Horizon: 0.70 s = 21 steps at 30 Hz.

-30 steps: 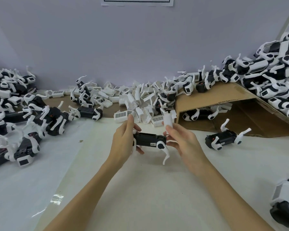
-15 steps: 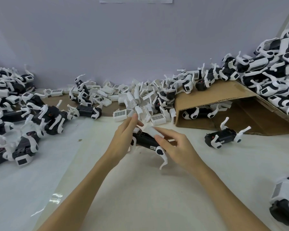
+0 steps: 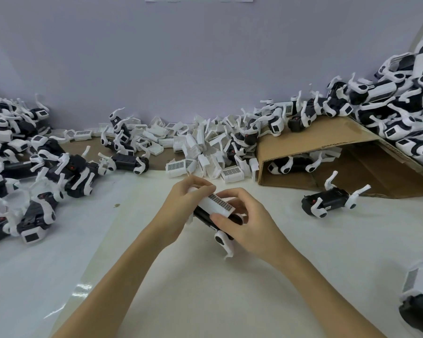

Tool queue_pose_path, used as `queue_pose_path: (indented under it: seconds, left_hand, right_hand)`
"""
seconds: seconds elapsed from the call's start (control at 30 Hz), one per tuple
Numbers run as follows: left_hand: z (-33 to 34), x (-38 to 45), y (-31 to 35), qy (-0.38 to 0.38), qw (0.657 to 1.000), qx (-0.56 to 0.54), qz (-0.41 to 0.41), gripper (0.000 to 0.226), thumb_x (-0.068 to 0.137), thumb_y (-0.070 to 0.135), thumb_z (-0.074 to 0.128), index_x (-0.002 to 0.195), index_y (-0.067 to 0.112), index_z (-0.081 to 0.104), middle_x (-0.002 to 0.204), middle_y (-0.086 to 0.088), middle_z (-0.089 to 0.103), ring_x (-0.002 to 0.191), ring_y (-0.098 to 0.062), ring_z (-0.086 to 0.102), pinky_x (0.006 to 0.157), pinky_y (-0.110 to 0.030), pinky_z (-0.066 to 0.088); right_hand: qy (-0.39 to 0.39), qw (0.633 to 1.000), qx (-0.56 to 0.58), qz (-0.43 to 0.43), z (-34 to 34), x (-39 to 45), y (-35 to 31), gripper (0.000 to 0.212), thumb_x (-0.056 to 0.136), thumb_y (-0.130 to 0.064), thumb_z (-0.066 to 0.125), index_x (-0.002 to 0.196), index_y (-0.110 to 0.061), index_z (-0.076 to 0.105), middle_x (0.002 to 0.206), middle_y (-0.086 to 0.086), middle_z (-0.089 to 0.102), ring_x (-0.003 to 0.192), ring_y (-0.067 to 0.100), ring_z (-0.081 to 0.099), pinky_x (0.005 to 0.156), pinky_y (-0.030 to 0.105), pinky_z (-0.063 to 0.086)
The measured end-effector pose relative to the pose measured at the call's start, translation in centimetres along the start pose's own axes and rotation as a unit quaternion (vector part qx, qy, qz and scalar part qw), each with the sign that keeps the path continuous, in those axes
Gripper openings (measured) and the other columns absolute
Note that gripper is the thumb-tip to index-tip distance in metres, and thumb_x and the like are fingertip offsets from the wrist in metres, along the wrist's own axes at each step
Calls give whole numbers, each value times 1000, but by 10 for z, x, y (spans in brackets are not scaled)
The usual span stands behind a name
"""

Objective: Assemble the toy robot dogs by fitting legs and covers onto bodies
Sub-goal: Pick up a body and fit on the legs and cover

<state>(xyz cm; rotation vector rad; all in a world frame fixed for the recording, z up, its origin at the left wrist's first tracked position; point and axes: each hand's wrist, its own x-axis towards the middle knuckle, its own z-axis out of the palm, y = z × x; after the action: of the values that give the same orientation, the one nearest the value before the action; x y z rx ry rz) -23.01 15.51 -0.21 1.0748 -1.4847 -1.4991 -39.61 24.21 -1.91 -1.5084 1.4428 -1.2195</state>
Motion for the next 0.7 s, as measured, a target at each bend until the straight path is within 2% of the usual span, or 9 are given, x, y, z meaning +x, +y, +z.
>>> queue_pose_path:
  seconds: [0.1,0.2,0.27,0.33,0.4,0.5,0.57,0.6,0.7]
  left_hand:
    - [-1,1,-1,-4,1000,-14,-9,21,96,25,77,108,9,71,93,-9,70,83,-23,70,67,-31,52]
    - [0,-1,1,-25,1000,-18,0,23,95,25,80,109,10,72,93,-7,75,86,-25,76,64,-26,52]
    - [-1,-1,1,-30,999,-21,8,18,96,21,79,110,10,72,95,-5,76,88,-25,77,68,-28,53]
    - [-1,-2,0,-23,999,-33,9,15,98,20,76,109,10,73,93,-3,75,87,-25,73,70,-32,51]
    - [0,-3,1,-1,999,-38,21,17,97,26,79,106,12,74,96,-6,75,85,-23,66,67,-37,43]
    - [5,-6,3,47,993,-44,96,18,87,38,78,96,22,74,109,-16,73,84,-21,62,59,-32,37]
    - [8,-8,4,57,985,-43,155,13,88,37,75,94,25,74,107,-13,74,86,-18,64,66,-31,44]
    - [9,-9,4,57,982,-29,180,10,90,36,74,93,27,74,104,-7,74,84,-13,64,67,-25,46]
    - [11,-10,3,40,973,21,228,9,94,33,73,99,25,73,100,5,73,82,-8,64,64,-15,45]
  right_hand:
    - [35,999,2,6,10,-4,-5,35,87,-38,81,115,-40,61,103,-14,69,92,3,71,70,16,55]
    - [73,990,-107,-46,16,-8,-8,38,87,-33,82,116,-35,57,113,-8,61,100,4,65,77,18,54]
    - [74,987,-132,-62,16,-10,-10,39,88,-33,81,118,-34,57,115,-8,60,104,4,63,81,19,54]
    - [38,995,-90,-36,12,-9,-12,38,90,-40,80,120,-36,57,114,-11,64,103,4,65,82,18,55]
    - [3,1000,8,19,7,-7,-16,34,94,-56,69,119,-34,62,104,-14,71,96,7,68,81,19,55]
    - [-7,996,63,65,-6,-2,-21,57,97,-68,48,109,-18,70,104,4,74,93,15,68,88,29,49]
    - [-22,997,50,45,-16,-1,-23,55,95,-65,51,99,-16,73,92,3,73,83,8,64,81,22,47]
    - [-36,997,52,37,-21,-1,-24,46,100,-59,55,98,-17,74,88,-1,73,81,6,64,77,17,46]
    - [-64,995,60,37,-31,1,-20,20,106,-28,58,115,-19,74,100,-1,79,92,11,72,78,11,49]
